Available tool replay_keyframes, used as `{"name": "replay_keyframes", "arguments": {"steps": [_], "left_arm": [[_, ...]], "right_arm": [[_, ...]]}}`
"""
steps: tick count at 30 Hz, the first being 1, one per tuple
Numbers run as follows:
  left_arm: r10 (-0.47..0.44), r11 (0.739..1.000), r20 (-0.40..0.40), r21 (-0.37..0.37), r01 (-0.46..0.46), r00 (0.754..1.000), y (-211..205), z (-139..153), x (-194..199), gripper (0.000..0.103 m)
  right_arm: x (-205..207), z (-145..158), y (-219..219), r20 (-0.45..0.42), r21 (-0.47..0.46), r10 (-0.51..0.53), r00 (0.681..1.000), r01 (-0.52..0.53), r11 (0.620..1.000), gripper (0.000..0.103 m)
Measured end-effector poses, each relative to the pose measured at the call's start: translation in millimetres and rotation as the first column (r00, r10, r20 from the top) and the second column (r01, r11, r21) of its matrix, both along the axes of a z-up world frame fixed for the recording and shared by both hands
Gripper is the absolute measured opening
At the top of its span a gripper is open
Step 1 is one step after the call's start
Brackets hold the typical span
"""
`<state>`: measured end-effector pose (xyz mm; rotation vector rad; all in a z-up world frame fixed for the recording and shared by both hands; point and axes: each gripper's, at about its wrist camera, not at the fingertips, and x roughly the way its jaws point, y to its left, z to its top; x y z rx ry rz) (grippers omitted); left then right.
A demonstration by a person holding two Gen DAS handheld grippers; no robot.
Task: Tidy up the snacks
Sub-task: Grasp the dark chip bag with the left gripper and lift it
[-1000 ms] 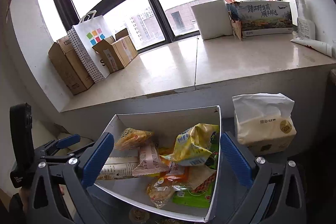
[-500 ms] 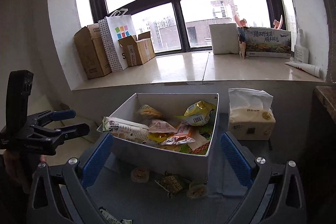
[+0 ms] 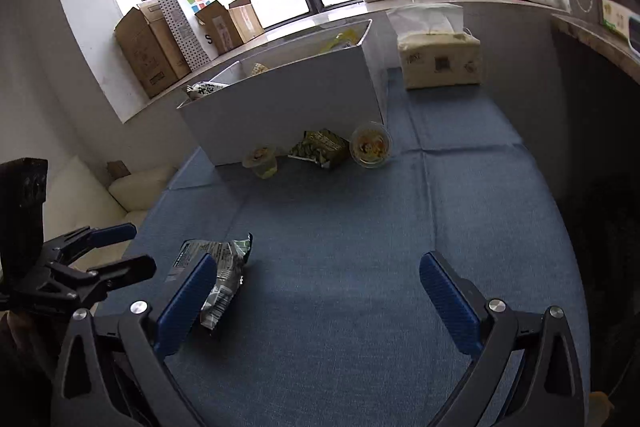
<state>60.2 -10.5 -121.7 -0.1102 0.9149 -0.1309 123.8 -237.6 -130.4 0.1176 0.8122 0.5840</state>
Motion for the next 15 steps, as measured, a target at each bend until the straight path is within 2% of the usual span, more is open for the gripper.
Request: {"name": "replay_keyframes", "arguments": {"steps": [2,8,11,15], "left_arm": [[-0.009,1.000,-0.028,-0.004,0.009,1.000,-11,-7,3,0.103],[0.010,0.999,-0.100,0.043,-0.006,0.995,-40,-25,17,0.103],[0.039,0.995,-0.123,0.096,-0.028,0.992,-46,-35,24,0.103],[0.061,0.996,-0.133,0.067,-0.053,0.989,-38,-41,27,0.101]], "right_arm": [[0,-1,-4,-0.008,0.003,-0.016,1.000,0.016,1.000,0.103],[-1,2,-9,0.009,0.007,-0.028,1.000,0.028,1.000,0.103],[-2,0,-9,0.001,0.007,-0.030,1.000,0.030,1.000,0.103],[-3,-4,-7,-0.005,-0.005,-0.024,1.000,0.024,1.000,0.103]]}}
